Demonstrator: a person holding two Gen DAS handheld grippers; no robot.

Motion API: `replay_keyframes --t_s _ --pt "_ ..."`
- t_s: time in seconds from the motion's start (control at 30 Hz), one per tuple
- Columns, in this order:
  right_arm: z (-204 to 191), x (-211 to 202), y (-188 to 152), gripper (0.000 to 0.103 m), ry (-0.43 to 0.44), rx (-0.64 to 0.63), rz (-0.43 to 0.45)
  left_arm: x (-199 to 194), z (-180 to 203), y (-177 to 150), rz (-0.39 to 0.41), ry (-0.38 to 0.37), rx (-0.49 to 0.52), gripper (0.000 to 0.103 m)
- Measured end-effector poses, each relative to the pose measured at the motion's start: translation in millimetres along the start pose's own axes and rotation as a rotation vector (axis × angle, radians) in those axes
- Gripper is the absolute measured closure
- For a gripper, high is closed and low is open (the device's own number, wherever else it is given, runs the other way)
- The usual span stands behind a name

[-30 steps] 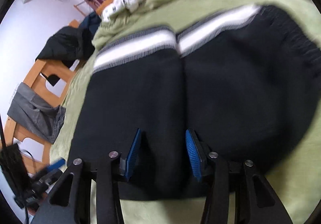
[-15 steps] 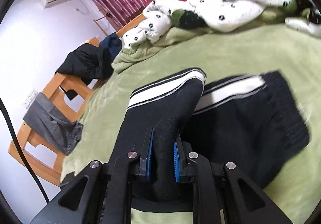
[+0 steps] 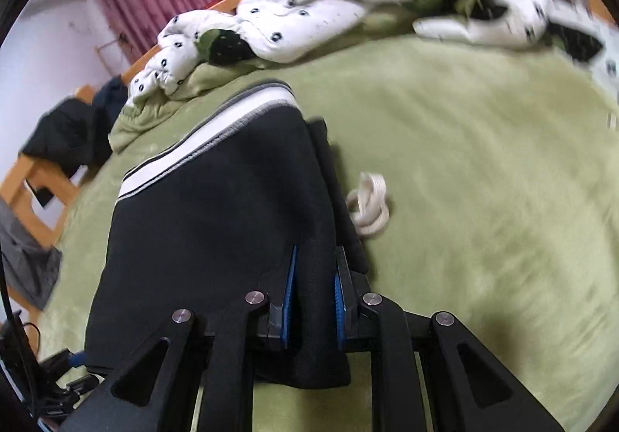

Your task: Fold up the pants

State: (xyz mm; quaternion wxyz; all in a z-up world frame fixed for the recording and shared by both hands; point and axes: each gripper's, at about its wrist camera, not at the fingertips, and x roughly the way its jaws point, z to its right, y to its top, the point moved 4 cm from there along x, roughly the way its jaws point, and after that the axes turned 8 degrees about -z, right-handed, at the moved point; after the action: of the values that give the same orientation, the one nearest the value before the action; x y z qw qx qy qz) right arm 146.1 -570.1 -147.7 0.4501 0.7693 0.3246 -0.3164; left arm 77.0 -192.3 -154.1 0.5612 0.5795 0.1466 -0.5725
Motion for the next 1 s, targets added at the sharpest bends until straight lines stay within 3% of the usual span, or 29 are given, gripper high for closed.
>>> replay_keyframes --t_s 0.13,0.23,0.27,0.33,0.4,0.5,0.57,0.63,0.67,0.7,0.73,0.8,0.9,1.0 --pt "-9.6 -14.4 5.7 0.086 0.042 0.021 0.051 13.4 7.0 12.6 -0.007 0.002 -0.036 0.047" --pt "-12.4 -2.8 -0.4 0.086 -0.041 -0.012 0.021 25.3 -3.2 12.7 0.016 0.033 -0.124 0.069" --pt "-7.8 0.5 -4.0 0.086 -0.036 -0.016 0.009 23.6 -5.9 10.9 0.036 0.047 -0.136 0.081" --pt "-5.1 -1.3 -8.6 0.086 -0.003 -0.015 0.001 16.7 -10.1 4.9 0.063 0.084 -0.134 0.083" --pt "-5.9 0.8 -13.9 0.086 -0.013 -0.03 -0.014 14.4 -11.6 -3.8 0.032 0.097 -0.113 0.084" --pt "-16.4 0.3 -14.6 0.083 -0.074 -0.116 -0.041 -1.2 -13.0 -7.1 -0.008 0.051 -0.097 0.083" --pt "-18.2 -8.5 -6.3 0.077 -0.066 -0.126 -0.044 -18.8 -14.3 -7.1 0.008 0.037 -0.085 0.082" --pt "-21.0 -17.6 6.9 0.07 -0.069 -0.134 -0.014 -34.4 -17.4 -4.4 0.036 0.067 -0.077 0.074" --pt "-23.0 -19.5 14.9 0.065 -0.073 -0.14 -0.006 -40.5 -20.7 -0.9 0.05 0.075 -0.077 0.062" --pt "-25.6 -19.1 23.2 0.057 -0.079 -0.147 -0.001 -43.4 -23.5 7.3 0.061 0.072 -0.082 0.05" --pt "-29.7 -16.4 34.3 0.054 -0.094 -0.158 0.0 -43.7 -26.3 16.0 0.068 0.073 -0.092 0.049" --pt "-35.9 -9.2 49.2 0.054 -0.109 -0.168 -0.009 -39.0 -35.2 41.6 0.076 0.072 -0.139 0.049" --pt "-43.2 9.6 68.0 0.052 -0.101 -0.168 -0.031 -20.3 -45.4 86.2 0.076 0.009 -0.192 0.049" --pt "-34.9 42.7 73.9 0.051 -0.16 -0.173 -0.107 15.3 -55.0 123.1 0.043 -0.021 -0.228 0.049"
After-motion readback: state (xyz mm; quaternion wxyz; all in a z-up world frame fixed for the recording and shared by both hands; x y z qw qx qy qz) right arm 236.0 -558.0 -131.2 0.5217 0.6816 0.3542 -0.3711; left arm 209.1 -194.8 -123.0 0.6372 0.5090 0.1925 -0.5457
